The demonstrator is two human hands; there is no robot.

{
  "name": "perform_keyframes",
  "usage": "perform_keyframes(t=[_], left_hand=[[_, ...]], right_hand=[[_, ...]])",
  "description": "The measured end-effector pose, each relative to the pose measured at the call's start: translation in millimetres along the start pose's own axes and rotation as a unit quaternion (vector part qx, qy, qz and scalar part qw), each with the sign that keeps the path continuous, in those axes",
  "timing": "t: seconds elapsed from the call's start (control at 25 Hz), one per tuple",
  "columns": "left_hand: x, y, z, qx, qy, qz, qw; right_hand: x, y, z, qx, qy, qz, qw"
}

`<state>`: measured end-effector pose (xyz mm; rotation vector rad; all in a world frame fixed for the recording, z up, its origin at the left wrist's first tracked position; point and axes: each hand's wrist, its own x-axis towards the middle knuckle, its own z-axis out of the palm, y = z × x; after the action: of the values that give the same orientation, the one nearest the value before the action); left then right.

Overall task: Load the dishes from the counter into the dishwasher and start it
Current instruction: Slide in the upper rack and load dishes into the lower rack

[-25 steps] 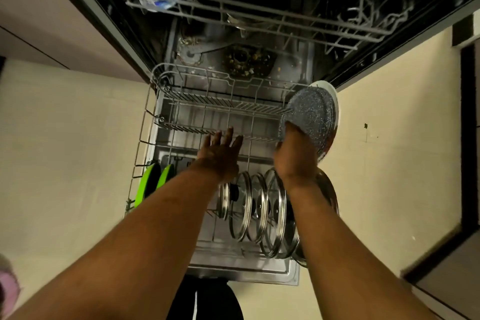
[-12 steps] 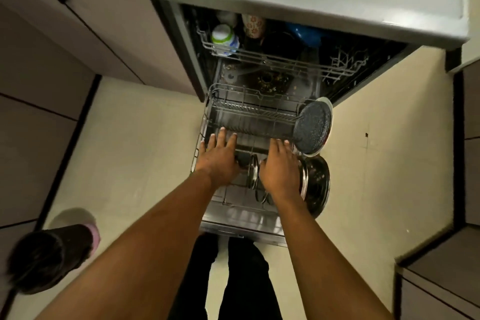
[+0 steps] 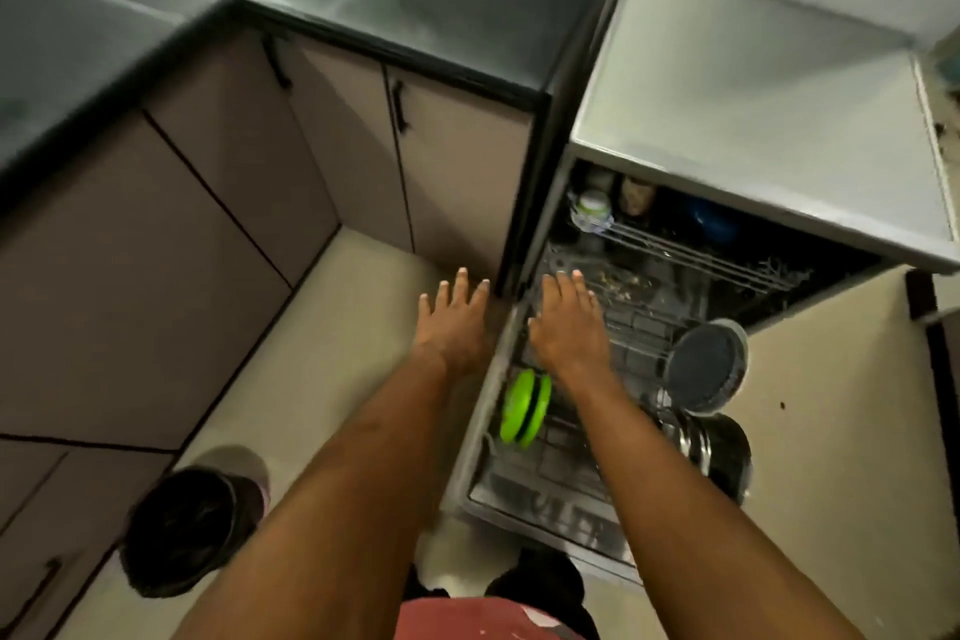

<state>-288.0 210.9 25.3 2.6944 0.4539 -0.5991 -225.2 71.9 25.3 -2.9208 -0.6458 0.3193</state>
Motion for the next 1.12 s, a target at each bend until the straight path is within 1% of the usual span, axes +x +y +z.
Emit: perform_keyframes(t=[0.12, 0.28, 0.4, 0.6, 0.76, 1.0, 1.12], left_hand=[[-15.6, -81.0, -41.2, 0.023, 0.046, -0.007, 0.999], [-30.3, -150.0, -101.5, 0.018, 0.102, -0.027, 0.994], [-26.6, -193.9, -142.1, 0.011, 0.137, -0.036, 0.99], [-1.9, -240.1, -179.6, 0.017, 0.162, -0.052, 0.985], [42.8, -272.2, -211.8, 0.026, 0.149, -0.077, 0.986], [141.7, -278.1, -286.9, 0.022, 0.142, -0.067, 0.987], [186.6, -284.2, -315.8, 0.019, 0.143, -0.072, 0.987]], right_hand=[[12.6, -91.5, -16.8, -0.009, 0.039, -0.036, 0.999], [35.0, -185.2, -39.4, -0.004, 0.067, -0.091, 0.994], [59.3, -235.9, -55.7, -0.003, 0.087, -0.124, 0.988], [113.0, -274.5, -62.3, -0.01, 0.109, -0.139, 0.984], [177.0, -299.6, -61.4, 0.002, 0.107, -0.151, 0.983], [286.0, -310.0, -84.2, -0.008, 0.102, -0.162, 0.981], [342.9, -315.1, -100.6, -0.019, 0.117, -0.167, 0.979]])
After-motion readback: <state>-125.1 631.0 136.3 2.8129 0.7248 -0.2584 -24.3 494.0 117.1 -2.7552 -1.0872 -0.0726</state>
